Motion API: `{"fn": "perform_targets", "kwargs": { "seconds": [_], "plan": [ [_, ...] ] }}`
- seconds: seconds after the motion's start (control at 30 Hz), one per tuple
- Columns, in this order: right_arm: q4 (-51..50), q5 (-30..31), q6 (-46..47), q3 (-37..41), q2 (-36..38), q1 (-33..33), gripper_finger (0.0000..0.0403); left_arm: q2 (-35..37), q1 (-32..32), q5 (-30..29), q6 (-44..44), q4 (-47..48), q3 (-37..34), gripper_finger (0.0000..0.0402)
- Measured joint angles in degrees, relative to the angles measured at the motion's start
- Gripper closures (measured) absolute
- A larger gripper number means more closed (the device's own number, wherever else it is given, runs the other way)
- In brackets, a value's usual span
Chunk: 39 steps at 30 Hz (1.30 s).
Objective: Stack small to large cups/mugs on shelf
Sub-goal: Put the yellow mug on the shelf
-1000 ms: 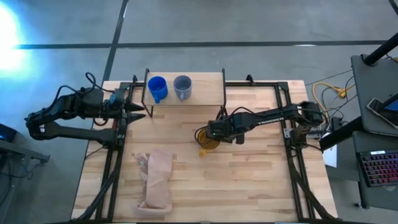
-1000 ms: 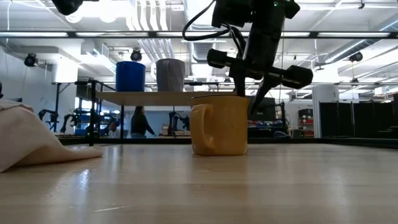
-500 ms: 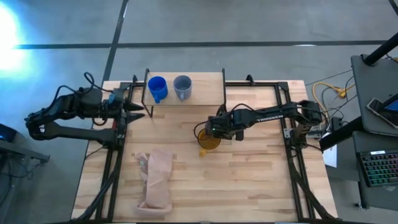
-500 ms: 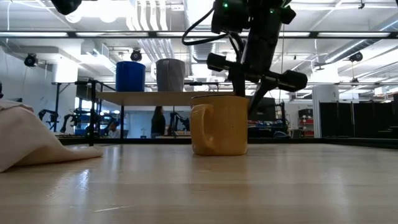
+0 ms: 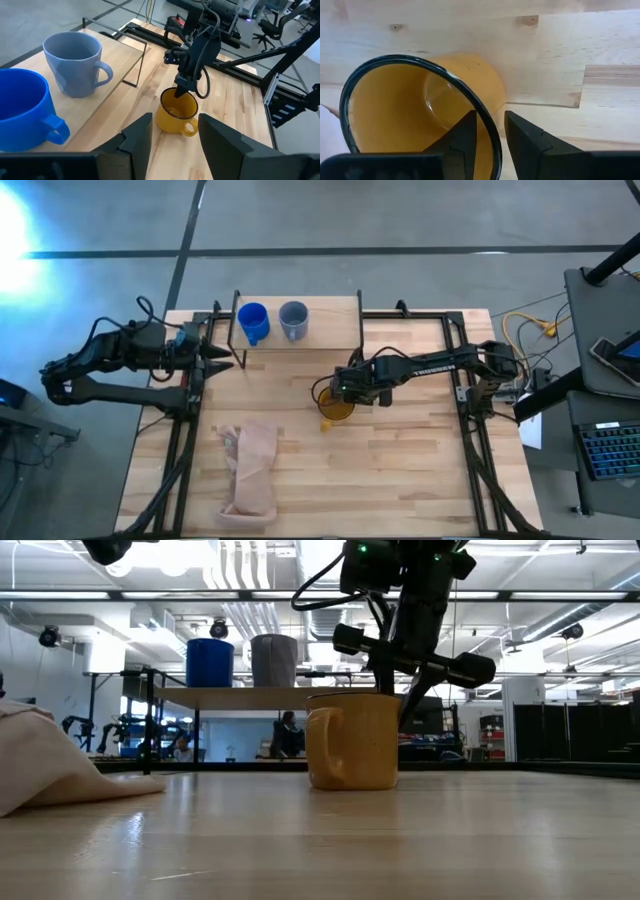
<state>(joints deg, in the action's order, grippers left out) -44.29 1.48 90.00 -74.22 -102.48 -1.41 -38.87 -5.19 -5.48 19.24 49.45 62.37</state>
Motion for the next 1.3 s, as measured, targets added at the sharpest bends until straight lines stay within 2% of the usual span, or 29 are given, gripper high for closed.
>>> {"fn": "perform_targets", "kwargs": {
  "seconds": [1.3],
  "plan": [
    [0.52,0.31,-1.12,-0.13,0.0,-0.02,0.0329,0.31,0.02,0.07,0.14,0.11,0.0,0.0256]
  ]
}}
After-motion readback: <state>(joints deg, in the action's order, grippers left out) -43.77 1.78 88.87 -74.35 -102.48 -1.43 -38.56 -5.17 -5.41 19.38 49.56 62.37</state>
